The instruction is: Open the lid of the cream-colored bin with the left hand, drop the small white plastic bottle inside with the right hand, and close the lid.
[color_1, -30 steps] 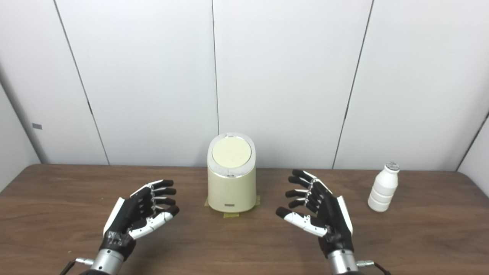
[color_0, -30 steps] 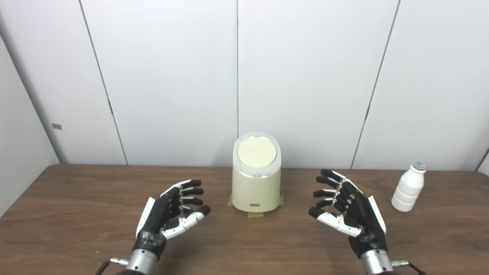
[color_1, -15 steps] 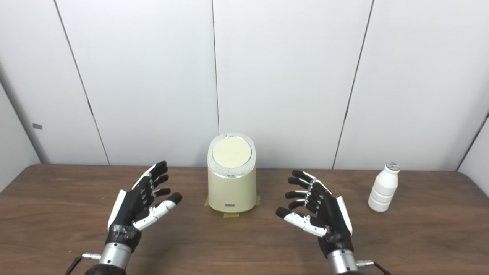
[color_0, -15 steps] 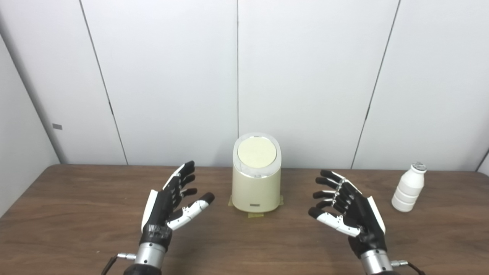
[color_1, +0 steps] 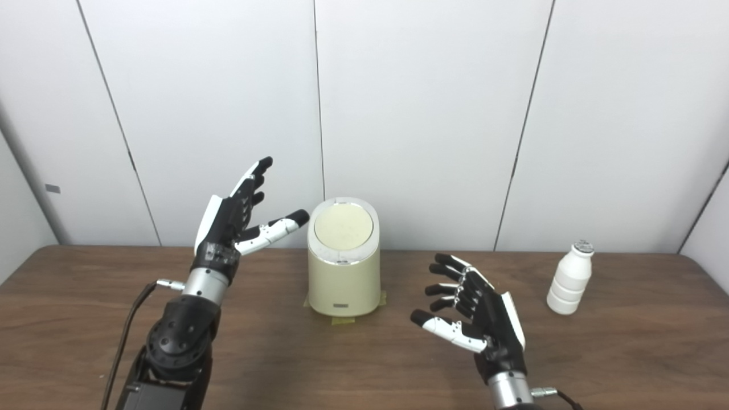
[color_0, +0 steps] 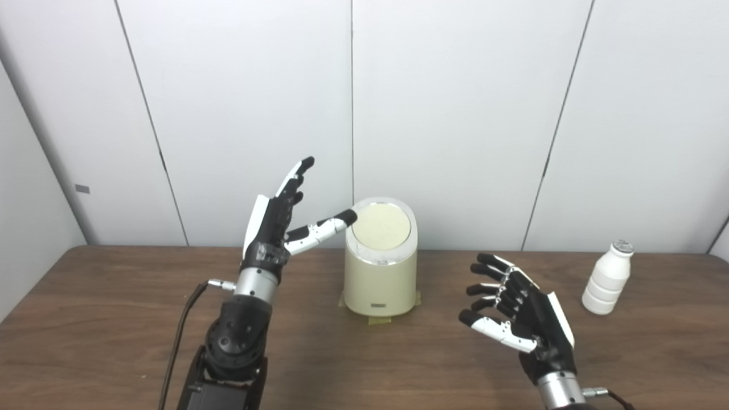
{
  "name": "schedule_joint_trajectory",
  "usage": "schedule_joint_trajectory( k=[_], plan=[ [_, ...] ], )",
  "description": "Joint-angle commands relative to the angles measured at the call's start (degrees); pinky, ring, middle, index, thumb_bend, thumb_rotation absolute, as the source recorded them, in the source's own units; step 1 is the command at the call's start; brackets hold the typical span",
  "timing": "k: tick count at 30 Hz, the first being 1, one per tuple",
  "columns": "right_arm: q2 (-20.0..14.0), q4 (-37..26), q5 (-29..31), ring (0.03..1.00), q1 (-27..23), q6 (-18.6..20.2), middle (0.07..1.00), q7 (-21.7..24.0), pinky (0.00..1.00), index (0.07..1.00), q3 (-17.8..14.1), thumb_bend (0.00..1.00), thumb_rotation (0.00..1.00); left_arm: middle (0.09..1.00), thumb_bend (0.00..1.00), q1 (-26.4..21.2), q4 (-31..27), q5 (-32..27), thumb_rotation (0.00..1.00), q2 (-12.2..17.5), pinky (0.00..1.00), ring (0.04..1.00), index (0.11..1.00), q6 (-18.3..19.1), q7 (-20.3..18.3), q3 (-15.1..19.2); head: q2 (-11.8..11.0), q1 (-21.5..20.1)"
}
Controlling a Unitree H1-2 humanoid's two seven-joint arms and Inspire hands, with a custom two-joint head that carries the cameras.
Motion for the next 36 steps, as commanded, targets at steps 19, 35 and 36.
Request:
schedule_joint_trajectory(
  k=[19,35,36],
  plan=[
    [0.97,-2.98,0.55,0.604,-1.83,-0.4,0.723,-0.49,0.46,0.699,-0.45,0.8,0.22,1.0,0.96,-16.4,16.99,12.52,0.26,4.86,0.95,1.0,1.0,-2.78,1.01,-9.5,0.25,-0.91],
    [1.66,-3.66,-0.21,0.58,-1.86,-0.86,0.717,-1.15,0.45,0.704,-0.24,0.78,0.2,1.0,0.9,-16.91,20.8,19.05,0.18,5.11,0.91,1.0,1.0,-1.11,1.85,-13.23,0.37,-1.87],
    [1.68,-3.62,-0.46,0.577,-1.88,-0.9,0.715,-1.27,0.45,0.702,-0.23,0.78,0.19,1.0,0.89,-16.96,21.19,19.26,0.18,5.02,0.92,1.0,1.0,-1.23,1.92,-13.26,0.38,-1.87]
  ],
)
